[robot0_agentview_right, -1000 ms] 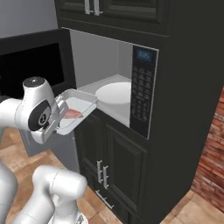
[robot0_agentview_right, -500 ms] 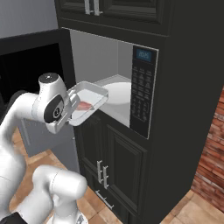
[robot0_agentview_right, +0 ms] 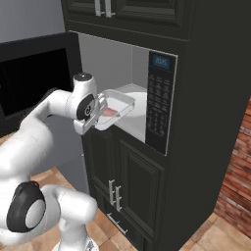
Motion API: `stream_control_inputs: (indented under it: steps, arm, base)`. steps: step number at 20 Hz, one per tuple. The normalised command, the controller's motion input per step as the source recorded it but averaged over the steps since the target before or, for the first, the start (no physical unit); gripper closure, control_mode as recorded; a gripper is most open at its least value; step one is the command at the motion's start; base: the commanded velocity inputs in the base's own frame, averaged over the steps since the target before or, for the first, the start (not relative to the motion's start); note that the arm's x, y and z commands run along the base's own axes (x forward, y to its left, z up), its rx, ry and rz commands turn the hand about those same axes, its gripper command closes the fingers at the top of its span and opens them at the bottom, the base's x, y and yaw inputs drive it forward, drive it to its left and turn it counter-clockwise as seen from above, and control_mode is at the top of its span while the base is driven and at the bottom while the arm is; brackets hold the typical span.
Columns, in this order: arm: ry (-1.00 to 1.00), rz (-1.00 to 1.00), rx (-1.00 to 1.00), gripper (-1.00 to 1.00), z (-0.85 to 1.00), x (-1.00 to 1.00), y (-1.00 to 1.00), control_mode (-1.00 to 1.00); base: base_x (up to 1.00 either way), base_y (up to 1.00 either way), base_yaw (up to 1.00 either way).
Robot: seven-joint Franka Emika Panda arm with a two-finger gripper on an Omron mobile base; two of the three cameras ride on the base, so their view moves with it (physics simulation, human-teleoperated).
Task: Place the tupperware containing the steak and tomato meal in the microwave. Close the microwave door and press the start button to reheat the meal.
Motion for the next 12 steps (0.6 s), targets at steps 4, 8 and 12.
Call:
stream_control_inputs:
  steps: [4,8,12]
  arm:
    - [0.12,0.00,0.01,1.00,-0.06,1.00,-0.36,-1.00]
    - [0.13,0.00,0.00,1.00,-0.30,1.00,-0.19,-1.00]
    - [0.10,0.00,0.00,1.00,-0.14,1.00,-0.13,-1.00]
  base:
    - [0.00,0.00,0.00]
    - [0.00,0.00,0.00]
    - [0.00,0.00,0.00]
